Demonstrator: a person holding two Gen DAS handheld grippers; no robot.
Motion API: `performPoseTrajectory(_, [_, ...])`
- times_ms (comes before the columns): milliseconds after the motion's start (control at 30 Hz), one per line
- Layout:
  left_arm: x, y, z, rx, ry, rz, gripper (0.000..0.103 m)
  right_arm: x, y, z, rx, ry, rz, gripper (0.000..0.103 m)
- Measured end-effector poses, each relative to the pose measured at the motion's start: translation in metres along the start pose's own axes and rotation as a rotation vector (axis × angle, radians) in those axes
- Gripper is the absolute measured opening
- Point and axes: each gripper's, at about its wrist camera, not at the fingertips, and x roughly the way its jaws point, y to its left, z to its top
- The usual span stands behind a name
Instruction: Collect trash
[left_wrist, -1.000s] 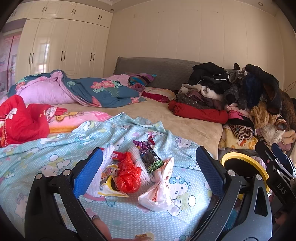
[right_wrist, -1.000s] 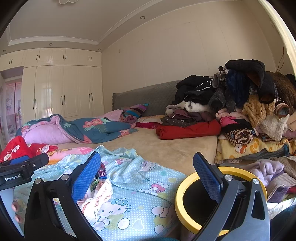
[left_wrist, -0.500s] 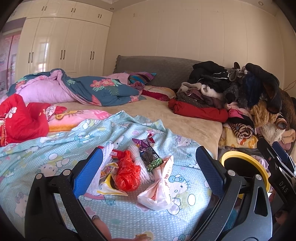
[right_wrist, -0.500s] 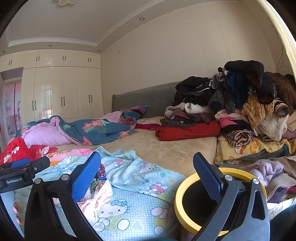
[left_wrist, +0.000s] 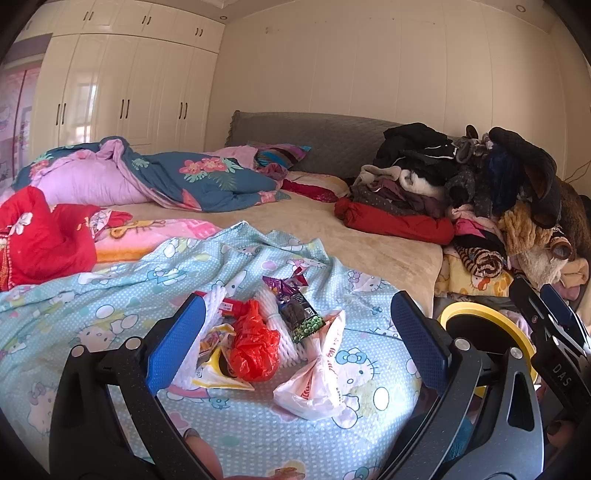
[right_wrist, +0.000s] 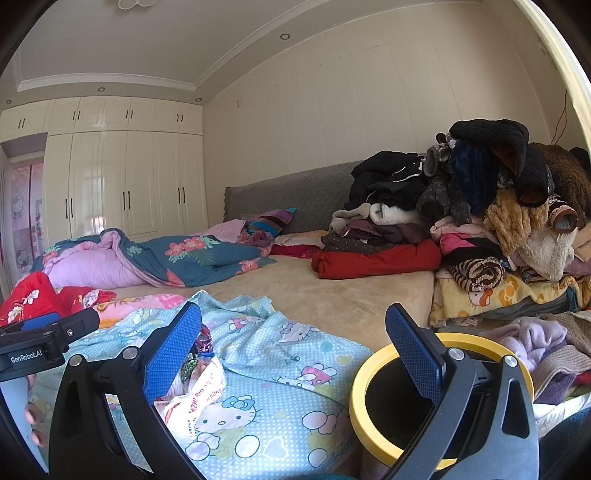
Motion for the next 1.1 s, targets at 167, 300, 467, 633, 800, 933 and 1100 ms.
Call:
performPoseTrajectory(167, [0.0,0.0,-0.001,0.002,0.002,0.001,0.092,0.0,0.0,-0.001,0.0,0.0,-0.003,0.097])
performPoseTrajectory(300, [0.001,-0.001,-0.002,0.005,0.008,-0.009,0.092,0.001,0.0,-0.003,0.002,0.007,-0.002,0.097])
performPoseTrajectory(467, [0.004,0.003,-0.003,-0.013,0.01,-0.01,0.092,0.007,0.004,-0.004,0.005,0.038,0.033,0.097])
performPoseTrajectory(633, [0.008,0.024,-0.001,-0.053,0.008,0.034,0.092,0.021,0.018,-0.001,-0.027,0.082,0.113,0.097])
performPoseTrajectory(800, [0.009,0.043,0.002,-0.085,0.002,0.07,0.092,0.038,0.045,-0.006,-0.038,0.158,0.212,0.097])
performPoseTrajectory(933, [0.012,0.063,0.005,-0.114,0.006,0.106,0.092,0.046,0.062,-0.007,-0.049,0.184,0.261,0.097])
performPoseTrajectory(1100, [0.017,0.09,0.005,-0.151,0.016,0.108,0.092,0.065,0.088,-0.004,-0.08,0.229,0.343,0.097])
